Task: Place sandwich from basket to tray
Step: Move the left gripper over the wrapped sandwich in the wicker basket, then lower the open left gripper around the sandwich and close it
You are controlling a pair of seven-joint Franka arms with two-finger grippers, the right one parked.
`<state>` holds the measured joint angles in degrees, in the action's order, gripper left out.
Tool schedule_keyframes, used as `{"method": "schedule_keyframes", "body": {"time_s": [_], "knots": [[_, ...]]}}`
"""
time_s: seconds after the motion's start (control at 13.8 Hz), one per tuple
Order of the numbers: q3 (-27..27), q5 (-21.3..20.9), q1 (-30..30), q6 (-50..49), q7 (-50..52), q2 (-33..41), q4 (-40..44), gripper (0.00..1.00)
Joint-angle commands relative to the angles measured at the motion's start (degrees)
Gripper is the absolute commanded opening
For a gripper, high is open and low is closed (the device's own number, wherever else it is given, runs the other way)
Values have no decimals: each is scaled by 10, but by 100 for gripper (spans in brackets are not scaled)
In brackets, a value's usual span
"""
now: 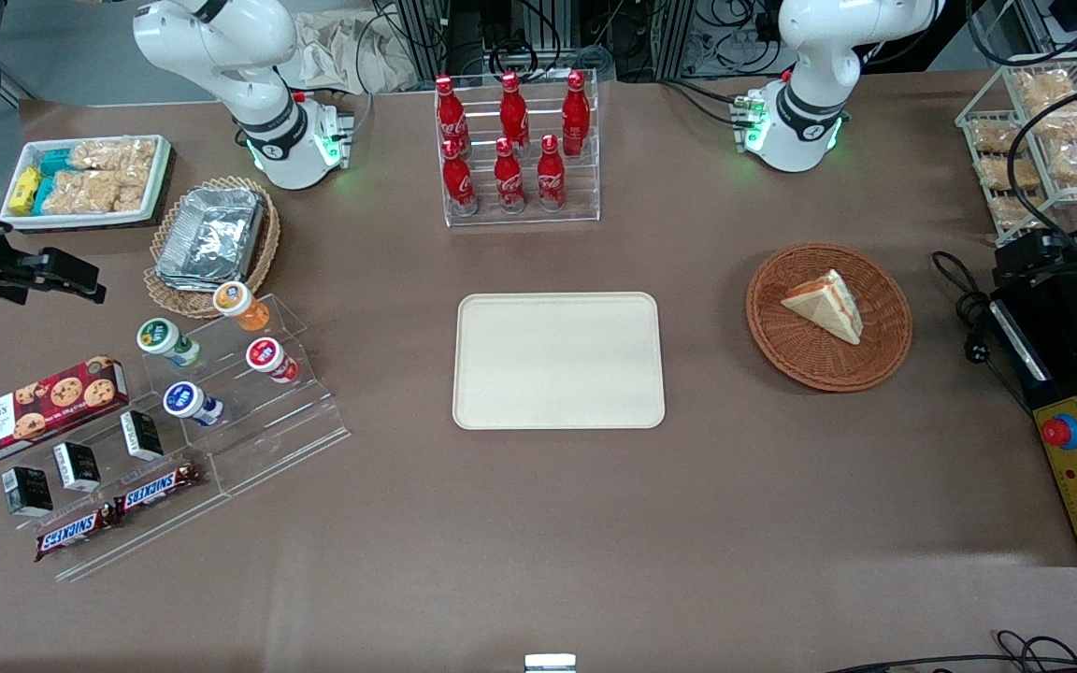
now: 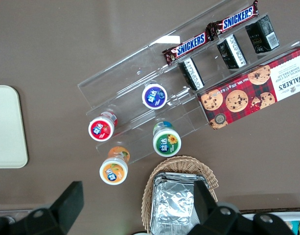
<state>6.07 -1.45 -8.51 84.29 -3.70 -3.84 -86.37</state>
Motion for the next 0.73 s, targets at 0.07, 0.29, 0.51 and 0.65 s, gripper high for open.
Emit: {"method": "schedule_keyframes", "body": {"time_s": [0.07,0.29,0.51,0.65], "knots": [[3,4,-5,-7,8,3,-17,100],[-1,26,-28,-2,10,17,-58,100],[-2,75,-69,17,55,31,-112,100],[-1,81,-69,38,99,50,-162,100]]}}
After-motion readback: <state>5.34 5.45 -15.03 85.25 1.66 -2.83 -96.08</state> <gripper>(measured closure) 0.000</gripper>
